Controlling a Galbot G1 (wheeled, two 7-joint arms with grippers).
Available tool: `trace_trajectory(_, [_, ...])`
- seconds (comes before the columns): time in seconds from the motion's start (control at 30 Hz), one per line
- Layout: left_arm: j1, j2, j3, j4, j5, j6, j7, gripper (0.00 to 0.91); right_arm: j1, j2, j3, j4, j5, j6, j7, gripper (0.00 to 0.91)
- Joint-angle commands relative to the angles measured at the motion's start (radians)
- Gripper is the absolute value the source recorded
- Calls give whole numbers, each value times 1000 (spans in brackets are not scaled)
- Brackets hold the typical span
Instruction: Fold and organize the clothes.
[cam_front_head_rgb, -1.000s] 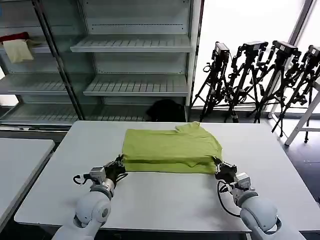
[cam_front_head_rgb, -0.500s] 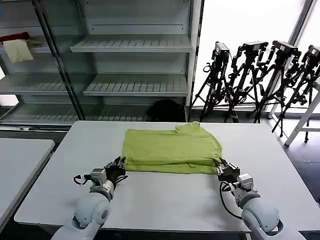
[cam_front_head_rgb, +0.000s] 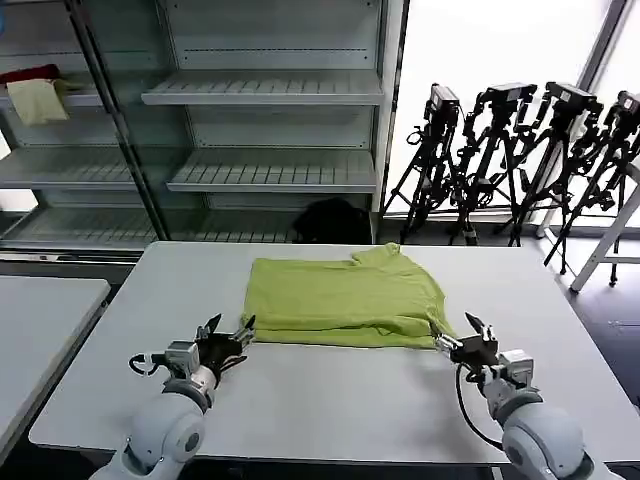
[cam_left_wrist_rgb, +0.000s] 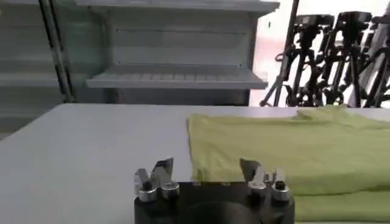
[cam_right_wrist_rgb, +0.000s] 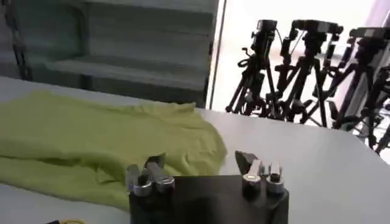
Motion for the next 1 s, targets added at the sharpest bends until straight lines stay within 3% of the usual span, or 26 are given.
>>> trace_trajectory(0.03, [44,-26,-11,-58,-49,14,2,907,-100,-16,82,35,80,27,13,907])
trace_trajectory(0.2, [29,-43,-10,-7,-51,6,6,907,-90,-6,74,-7,93,35,4,897])
trace_trajectory(0.37, [12,-42,-20,37,-53,-9,9,907,-24,-1,25,-52,76,46,-26,715])
trace_trajectory(0.73, [6,-39,-39,91,-67,-23,12,907,81,22,-81,-120,-18,47,-63,685])
trace_trajectory(0.9, [6,-43,-37,106,-65,-32,15,615,93,28,-99,-138,-32,50,-70,574])
trace_trajectory(0.97, [6,-45,-33,106,-64,-35,16,524,93,29,-100,-145,-34,52,-71,554])
trace_trajectory(1.0, [6,-46,-32,104,-64,-36,16,524,93,28,-101,-148,-33,53,-72,514])
